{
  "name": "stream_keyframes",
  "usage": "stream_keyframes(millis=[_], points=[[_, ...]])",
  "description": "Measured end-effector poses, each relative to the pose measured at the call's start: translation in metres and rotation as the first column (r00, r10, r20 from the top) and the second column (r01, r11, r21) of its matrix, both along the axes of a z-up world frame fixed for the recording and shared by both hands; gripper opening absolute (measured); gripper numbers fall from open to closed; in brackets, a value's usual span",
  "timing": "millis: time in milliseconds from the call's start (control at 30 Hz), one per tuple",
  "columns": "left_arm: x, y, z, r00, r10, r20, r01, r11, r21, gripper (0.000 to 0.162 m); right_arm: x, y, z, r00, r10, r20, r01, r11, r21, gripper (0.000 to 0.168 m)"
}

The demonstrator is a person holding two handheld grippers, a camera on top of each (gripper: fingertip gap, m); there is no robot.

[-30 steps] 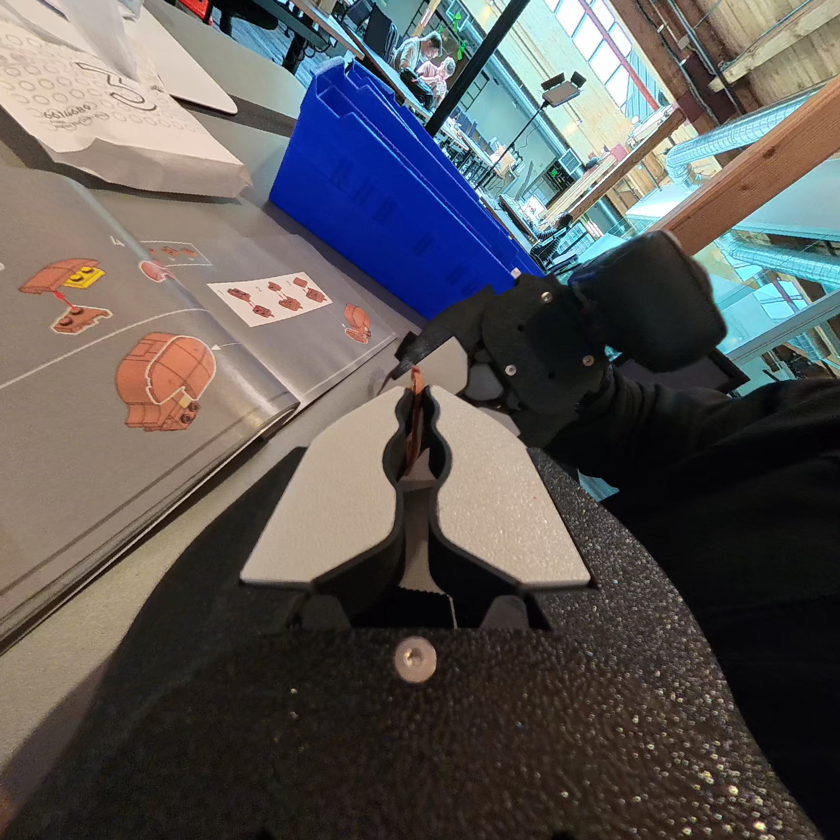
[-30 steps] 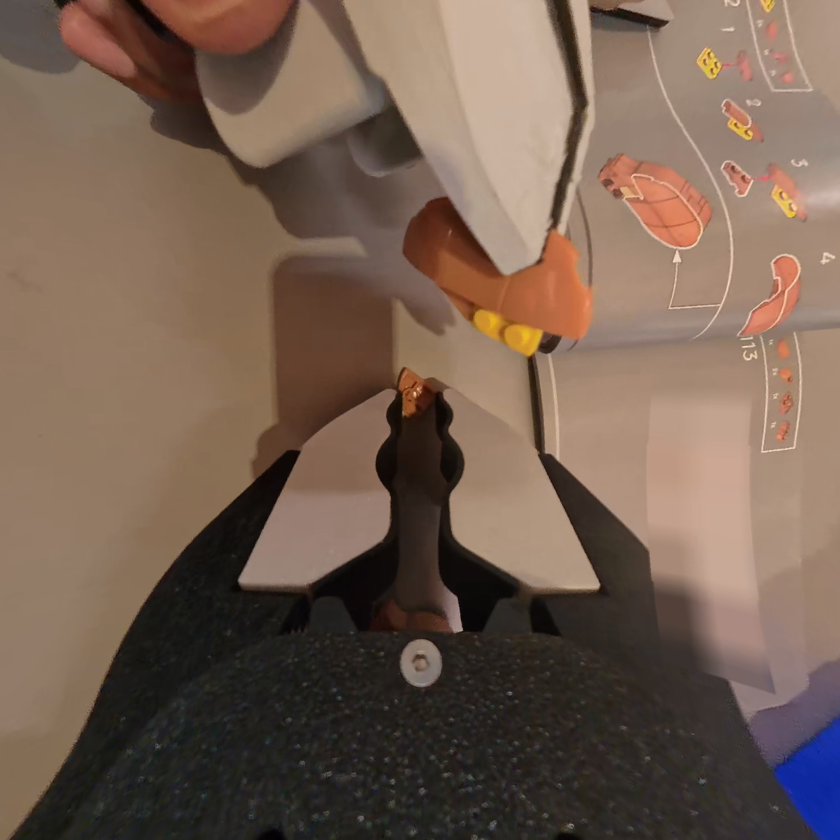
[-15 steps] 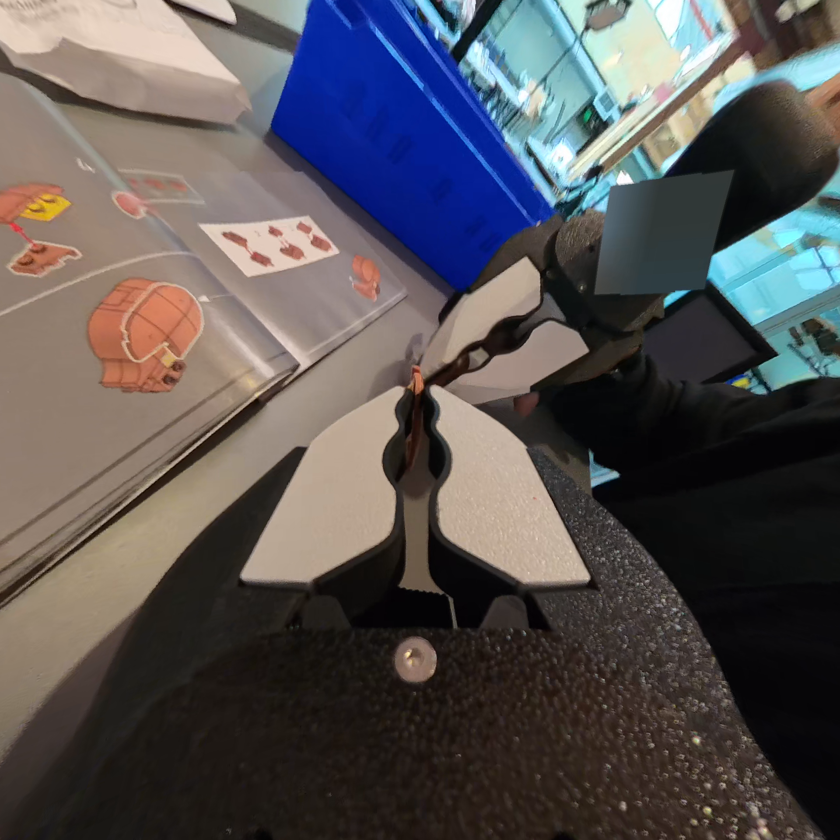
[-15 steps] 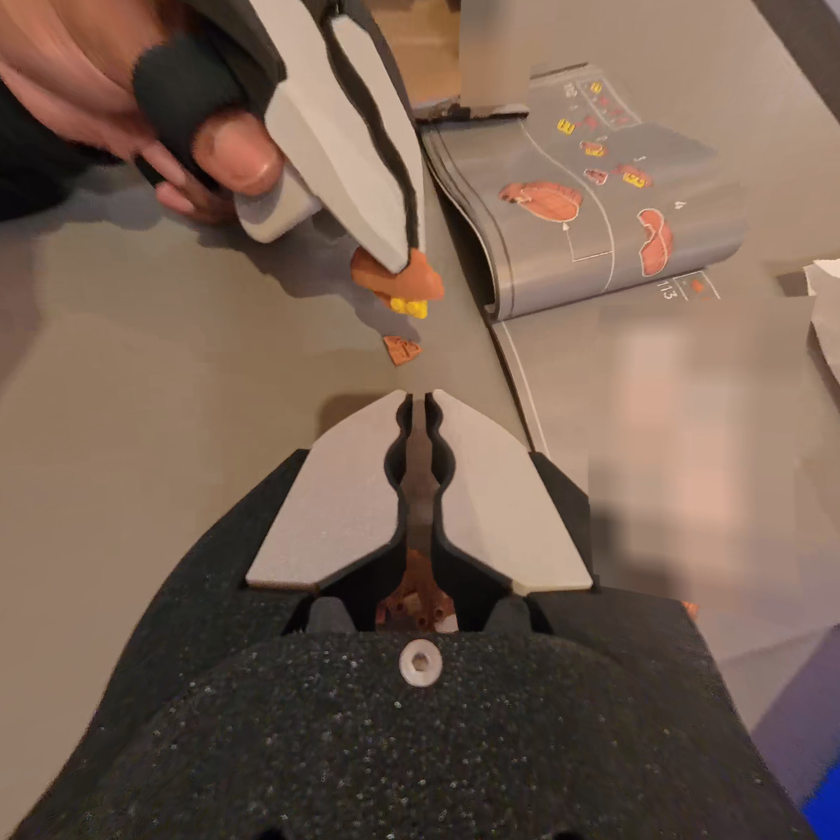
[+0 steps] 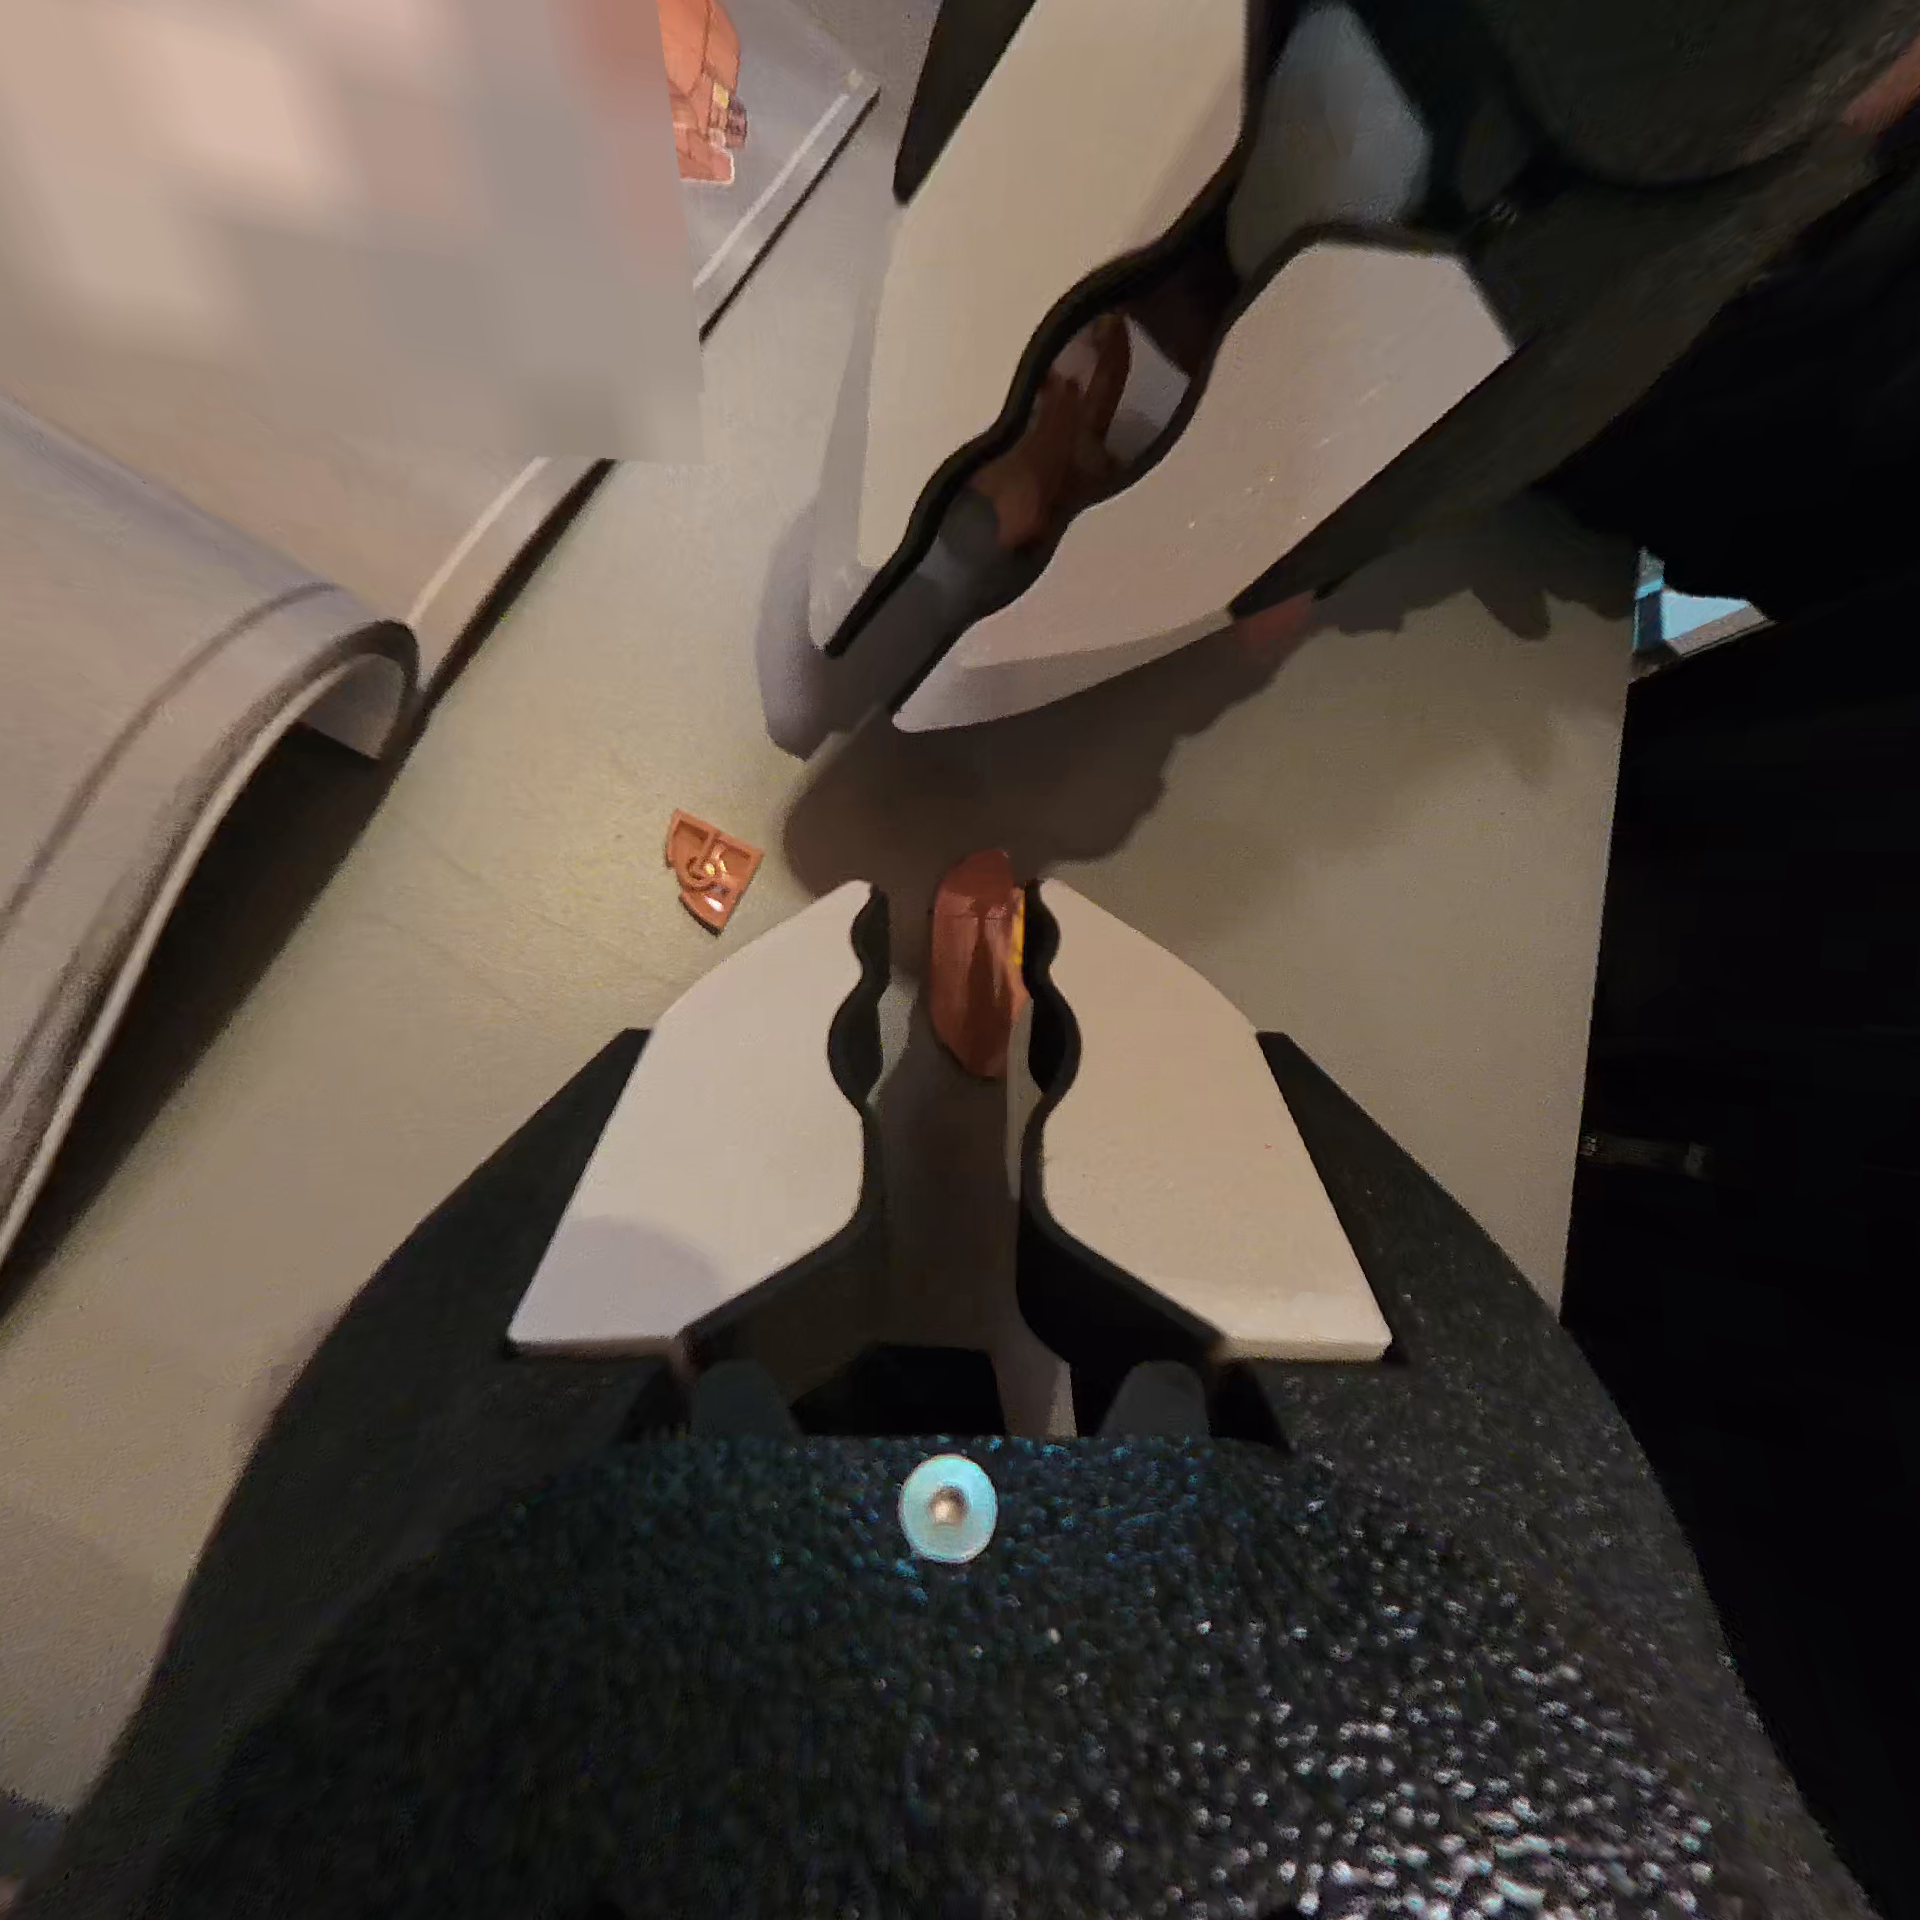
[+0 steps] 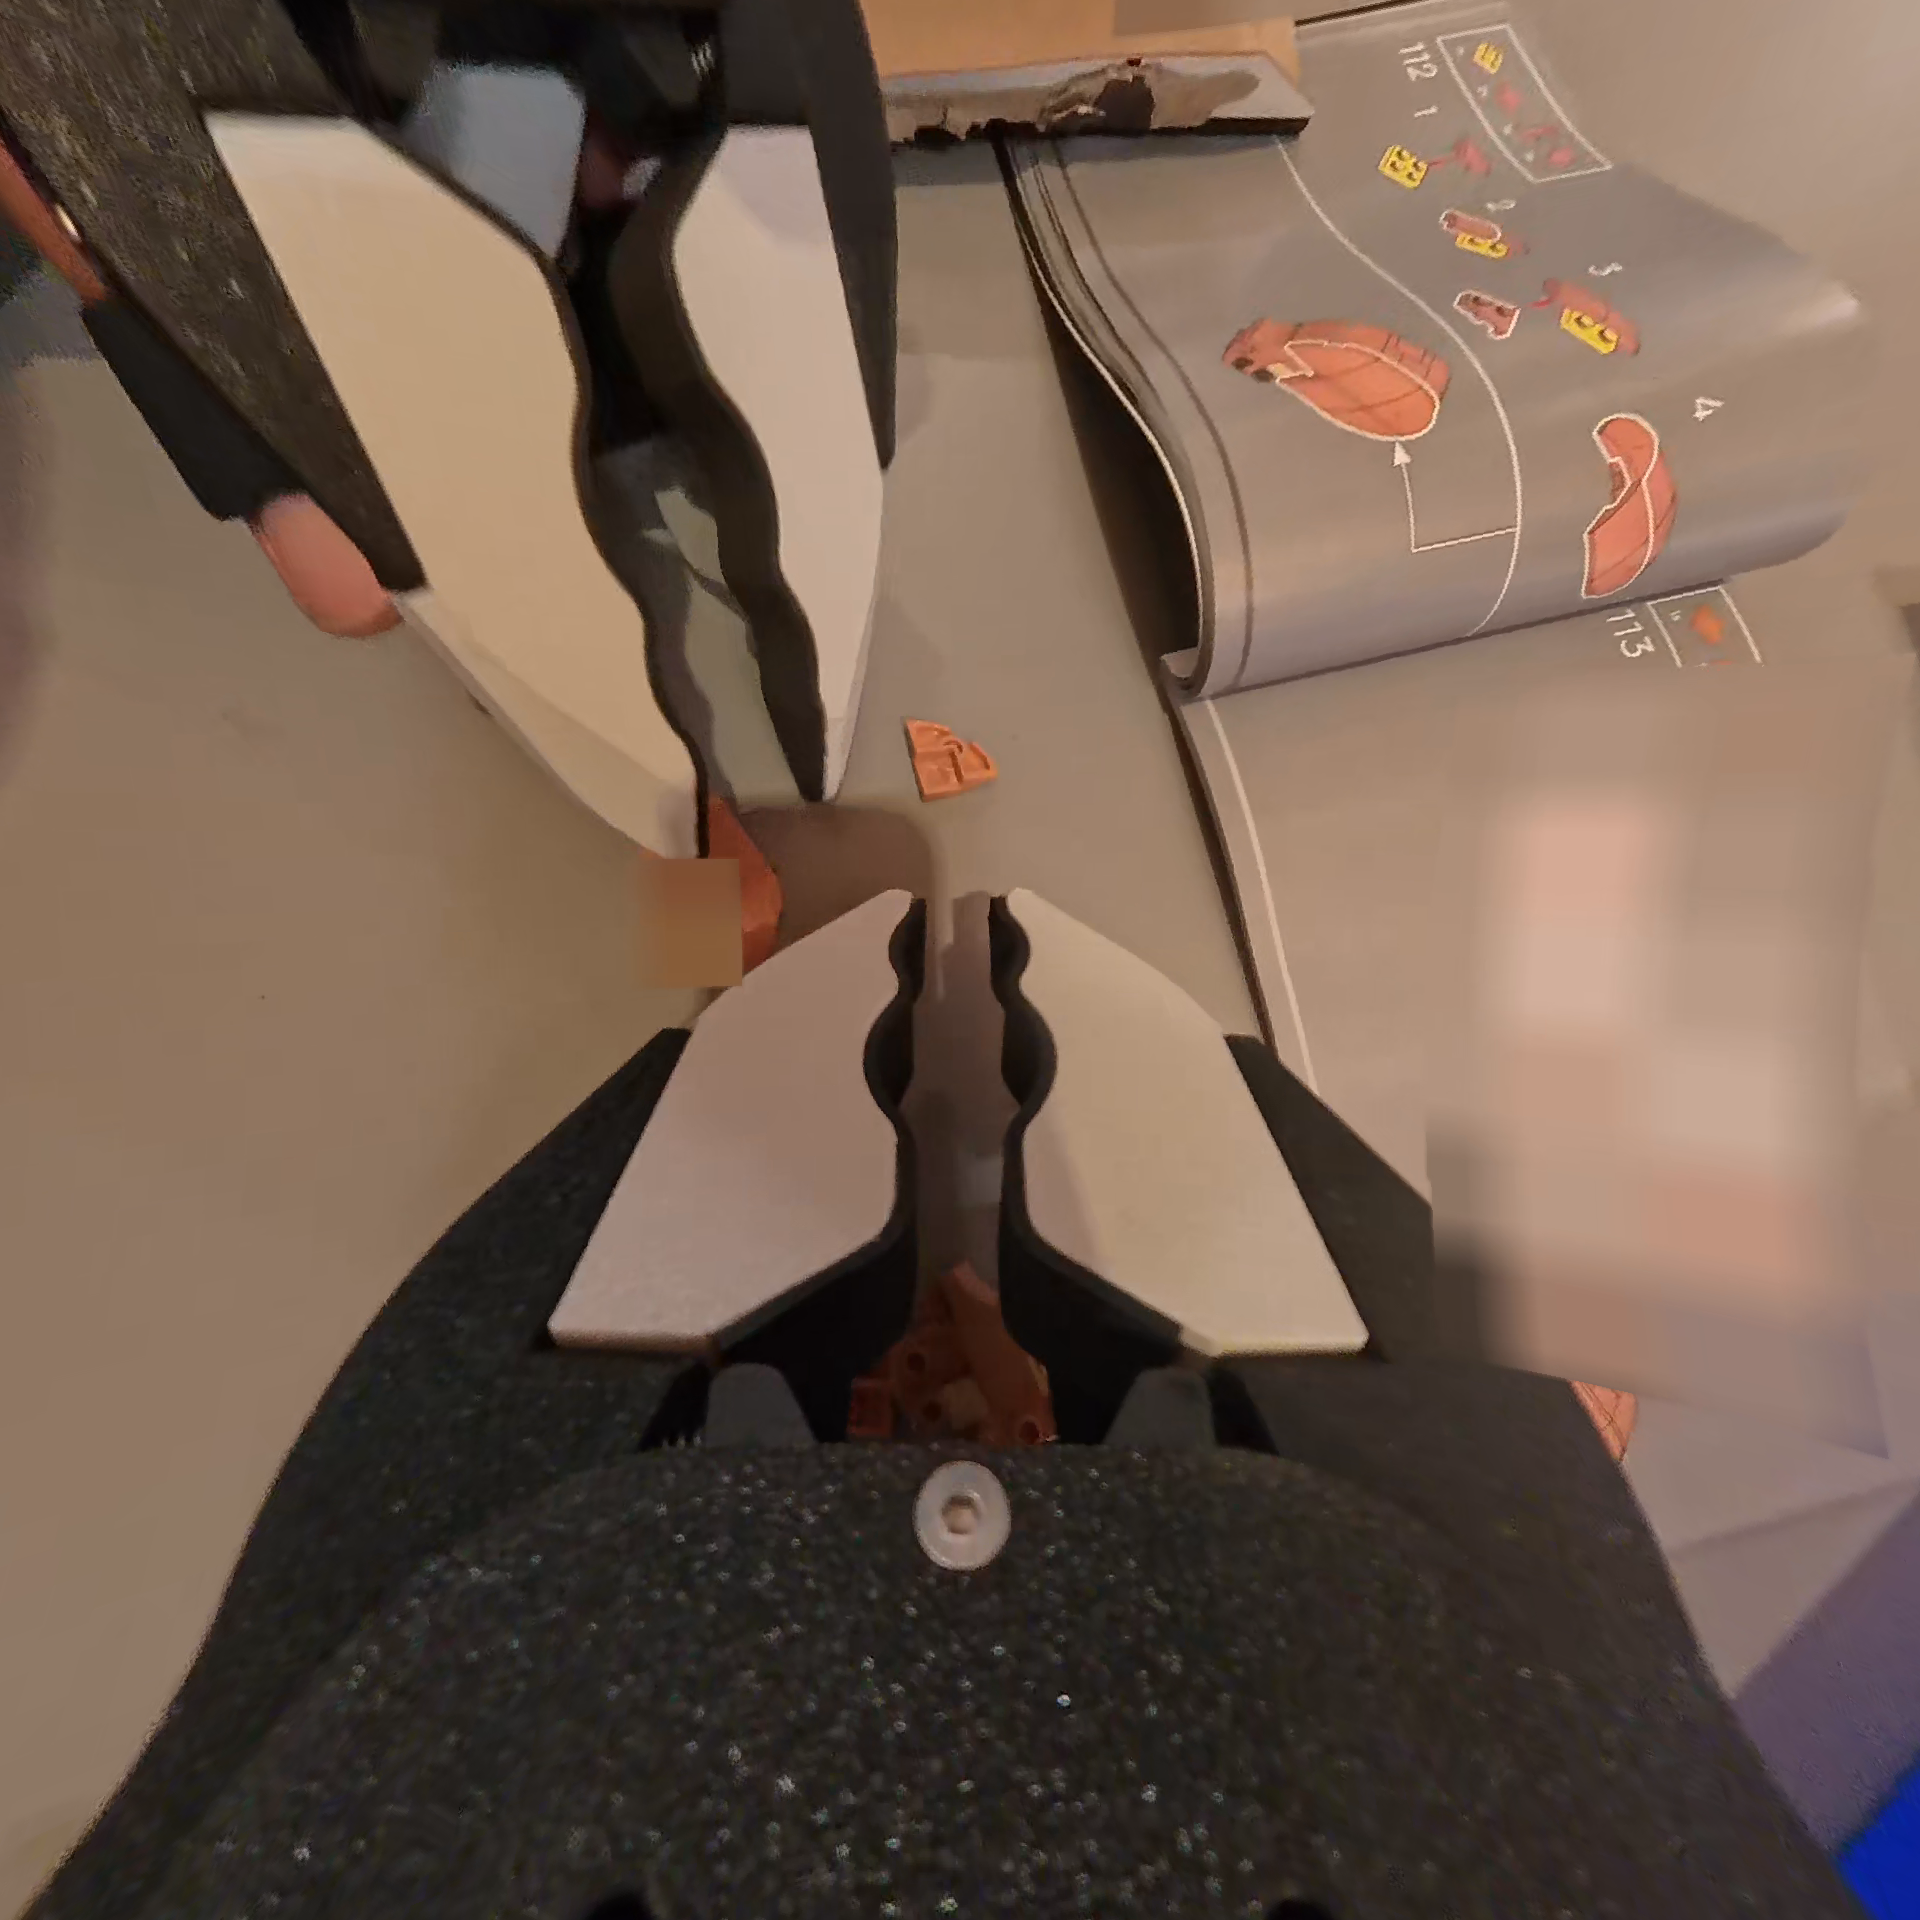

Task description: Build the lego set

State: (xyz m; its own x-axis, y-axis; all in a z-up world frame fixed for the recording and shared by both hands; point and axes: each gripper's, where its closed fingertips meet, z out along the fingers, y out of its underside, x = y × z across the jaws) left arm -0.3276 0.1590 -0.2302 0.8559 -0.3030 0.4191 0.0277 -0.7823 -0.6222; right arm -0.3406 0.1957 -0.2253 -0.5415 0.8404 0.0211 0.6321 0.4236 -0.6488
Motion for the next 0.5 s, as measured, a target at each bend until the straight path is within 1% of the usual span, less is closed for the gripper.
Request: stream_keyframes(millis=[67,133,200,300,400,467,500], points=[[-0.007,0.003,0.010,1.000,0.006,-0.025,-0.005,0.998,0.062,0.022,0.001,0.002,0.001,1.000,-0.003,-0.004,0.003,1.000,0.002,0.012],[-0.022,0.007,0.012,0.993,0.049,-0.105,-0.038,0.994,0.106,0.021,0.002,0.004,0.002,1.000,-0.006,-0.005,0.006,1.000,0.002,0.012],[-0.033,0.009,0.006,0.983,0.076,-0.167,-0.060,0.993,0.099,0.021,0.004,0.004,0.001,1.000,-0.004,-0.003,0.004,1.000,0.001,0.013],[-0.034,0.014,-0.004,0.984,0.084,-0.158,-0.072,0.994,0.076,0.023,0.008,0.004,0.001,1.000,0.001,-0.004,-0.001,1.000,0.006,0.013],[-0.038,0.018,-0.015,0.975,0.095,-0.200,-0.087,0.995,0.047,0.025,0.010,0.003,0.002,1.000,0.004,-0.008,-0.004,1.000,0.006,0.013],[-0.037,0.020,-0.016,0.972,0.094,-0.216,-0.084,0.995,0.055,0.021,0.012,0.003,0.002,1.000,0.005,-0.007,-0.005,1.000,0.001,0.013],[-0.036,0.021,-0.017,0.972,0.089,-0.220,-0.079,0.995,0.054,0.016,0.012,0.002,0.002,1.000,0.004,-0.008,-0.004,1.000,-0.001,0.013]])
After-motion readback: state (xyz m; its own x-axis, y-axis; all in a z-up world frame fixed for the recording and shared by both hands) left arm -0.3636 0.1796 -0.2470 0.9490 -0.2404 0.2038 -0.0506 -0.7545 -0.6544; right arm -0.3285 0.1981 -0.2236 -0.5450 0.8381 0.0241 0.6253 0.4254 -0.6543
